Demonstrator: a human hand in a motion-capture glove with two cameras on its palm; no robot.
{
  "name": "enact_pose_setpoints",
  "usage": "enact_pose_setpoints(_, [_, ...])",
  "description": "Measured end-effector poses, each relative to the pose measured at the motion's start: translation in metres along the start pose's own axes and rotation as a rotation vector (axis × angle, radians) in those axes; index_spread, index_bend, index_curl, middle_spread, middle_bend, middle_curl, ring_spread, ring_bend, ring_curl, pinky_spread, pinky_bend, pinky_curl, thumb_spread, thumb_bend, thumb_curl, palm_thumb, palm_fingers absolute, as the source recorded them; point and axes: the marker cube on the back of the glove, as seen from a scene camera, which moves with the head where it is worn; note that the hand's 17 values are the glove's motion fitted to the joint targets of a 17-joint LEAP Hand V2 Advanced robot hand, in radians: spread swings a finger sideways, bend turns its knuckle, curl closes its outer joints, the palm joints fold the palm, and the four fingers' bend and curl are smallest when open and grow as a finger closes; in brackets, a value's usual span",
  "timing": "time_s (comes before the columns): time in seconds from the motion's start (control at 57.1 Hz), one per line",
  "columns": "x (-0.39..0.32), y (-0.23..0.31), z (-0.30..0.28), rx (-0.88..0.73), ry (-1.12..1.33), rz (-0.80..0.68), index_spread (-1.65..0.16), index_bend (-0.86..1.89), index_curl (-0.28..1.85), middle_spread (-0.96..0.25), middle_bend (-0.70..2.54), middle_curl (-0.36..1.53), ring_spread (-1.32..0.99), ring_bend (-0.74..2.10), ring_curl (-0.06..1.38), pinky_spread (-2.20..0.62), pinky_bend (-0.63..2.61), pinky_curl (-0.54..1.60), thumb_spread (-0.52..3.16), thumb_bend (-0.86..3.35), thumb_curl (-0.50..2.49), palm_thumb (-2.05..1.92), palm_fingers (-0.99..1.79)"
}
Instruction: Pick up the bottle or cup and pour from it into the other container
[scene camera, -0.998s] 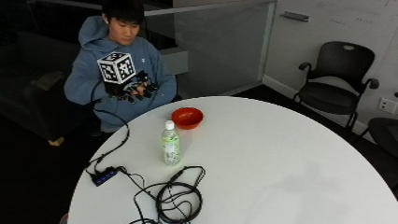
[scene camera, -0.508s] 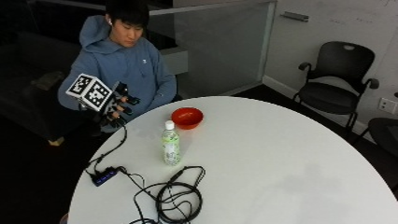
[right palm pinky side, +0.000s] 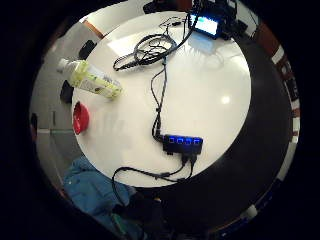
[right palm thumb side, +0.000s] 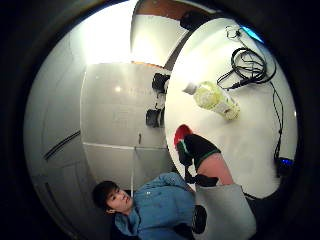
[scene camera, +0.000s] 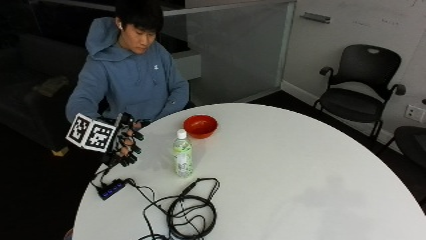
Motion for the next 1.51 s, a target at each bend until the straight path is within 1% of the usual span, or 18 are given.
enact_pose_setpoints(0.28, [0.014, -0.018, 0.017, -0.038, -0.066, -0.014, -0.42, 0.15, 0.23, -0.04, 0.18, 0.27, 0.18, 0.50, 0.28, 0.26, 0.63, 0.26, 0.92, -0.03, 0.39, 0.64, -0.03])
enact_pose_setpoints(0.578, [0.022, -0.038, 0.049, -0.071, -0.120, -0.036, -0.42, 0.14, 0.23, -0.04, 0.18, 0.28, 0.18, 0.50, 0.28, 0.26, 0.62, 0.25, 0.90, -0.03, 0.37, 0.60, -0.04])
enact_pose_setpoints(0.893, [0.019, -0.059, 0.085, -0.063, -0.361, -0.109, -0.42, 0.13, 0.21, -0.03, 0.18, 0.29, 0.18, 0.51, 0.28, 0.26, 0.63, 0.26, 0.88, -0.04, 0.36, 0.57, -0.04])
enact_pose_setpoints(1.05, [0.015, -0.060, 0.108, -0.125, -0.411, -0.140, -0.42, 0.13, 0.20, -0.03, 0.18, 0.29, 0.17, 0.52, 0.28, 0.26, 0.64, 0.26, 0.87, -0.03, 0.35, 0.57, -0.03])
enact_pose_setpoints(1.26, [0.004, -0.074, 0.138, -0.111, -0.518, -0.177, -0.42, 0.12, 0.19, -0.03, 0.19, 0.29, 0.17, 0.53, 0.29, 0.26, 0.66, 0.26, 0.85, -0.03, 0.35, 0.57, -0.03])
enact_pose_setpoints(1.383, [-0.004, -0.085, 0.150, -0.067, -0.582, -0.189, -0.41, 0.11, 0.18, 0.02, 0.18, 0.29, 0.19, 0.59, 0.30, 0.27, 0.70, 0.27, 0.84, -0.03, 0.36, 0.59, 0.01])
enact_pose_setpoints(1.505, [-0.008, -0.089, 0.166, 0.003, -0.622, -0.212, -0.38, 0.10, 0.17, 0.11, 0.21, 0.29, 0.21, 0.66, 0.31, 0.29, 0.77, 0.29, 0.82, -0.02, 0.37, 0.64, 0.17])
